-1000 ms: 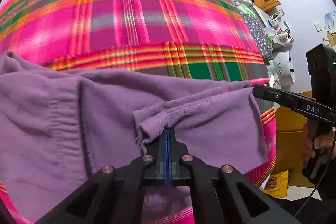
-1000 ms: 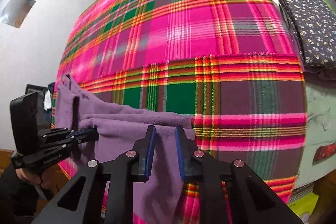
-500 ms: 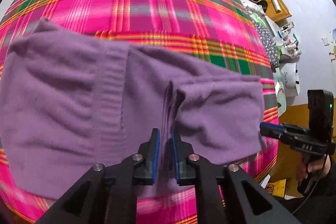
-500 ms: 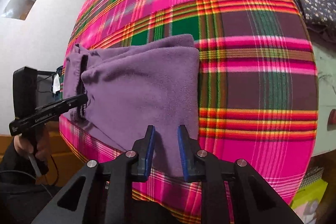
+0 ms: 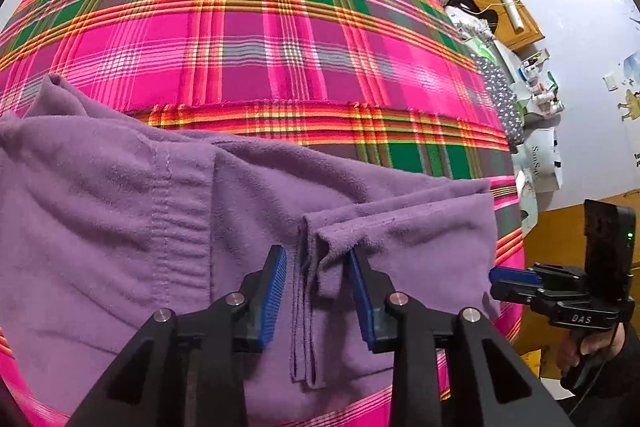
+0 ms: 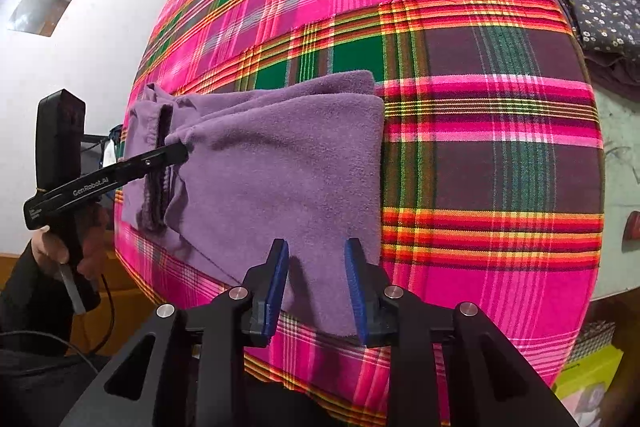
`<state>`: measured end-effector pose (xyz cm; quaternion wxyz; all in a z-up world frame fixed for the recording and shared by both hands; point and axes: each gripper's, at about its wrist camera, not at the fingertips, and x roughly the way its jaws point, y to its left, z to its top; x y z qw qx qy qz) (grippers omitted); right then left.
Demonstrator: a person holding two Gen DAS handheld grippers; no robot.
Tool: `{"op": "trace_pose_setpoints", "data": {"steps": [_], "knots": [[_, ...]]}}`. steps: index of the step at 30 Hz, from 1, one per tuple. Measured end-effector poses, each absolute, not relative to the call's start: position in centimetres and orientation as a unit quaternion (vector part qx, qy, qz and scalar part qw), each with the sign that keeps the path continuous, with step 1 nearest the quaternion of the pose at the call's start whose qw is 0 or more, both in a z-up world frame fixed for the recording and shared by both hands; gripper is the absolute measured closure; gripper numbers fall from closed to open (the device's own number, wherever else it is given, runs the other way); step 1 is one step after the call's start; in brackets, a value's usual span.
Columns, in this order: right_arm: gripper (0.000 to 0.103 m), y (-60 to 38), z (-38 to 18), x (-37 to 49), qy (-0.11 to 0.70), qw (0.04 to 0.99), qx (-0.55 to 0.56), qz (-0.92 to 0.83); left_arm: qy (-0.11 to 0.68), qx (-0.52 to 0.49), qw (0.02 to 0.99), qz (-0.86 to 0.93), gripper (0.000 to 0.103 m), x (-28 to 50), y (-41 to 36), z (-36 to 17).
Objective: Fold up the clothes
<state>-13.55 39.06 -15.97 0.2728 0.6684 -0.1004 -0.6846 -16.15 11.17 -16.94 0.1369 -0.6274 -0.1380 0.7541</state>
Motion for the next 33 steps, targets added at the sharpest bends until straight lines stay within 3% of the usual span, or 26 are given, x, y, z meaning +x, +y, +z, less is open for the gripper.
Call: {"op": "trace_pose_setpoints", "data": {"steps": [4,9,12,26,33], "knots": [[0.073,39.1,-16.0,-13.5,-0.103,0.271,0.669,-0.684,-0.148,-0.628,0.151,0.749,0.070,-16.3,11.3,-17.6],[0.073,39.0,-15.9,-13.6,-0.103,0.270,0.670,-0.684,-0.164,-0.625,0.154,0.748,0.087,-16.6,11.1,-18.1],[0.073,39.0,-15.8,-13.6,-0.105,0.268,0.668,-0.686,-0.160,-0.624,0.156,0.749,0.093,-16.5,11.5,-17.9],[0.073,39.1,-14.8,-14.2,-0.106,0.253,0.650,-0.709,-0.158,-0.634,0.142,0.744,0.092,-17.4,10.4,-18.5],[0.073,38.1,-13.3,-16.3,-0.094,0.254,0.617,-0.739,-0.158,-0.622,0.145,0.753,0.087,-16.3,9.4,-15.3]]}}
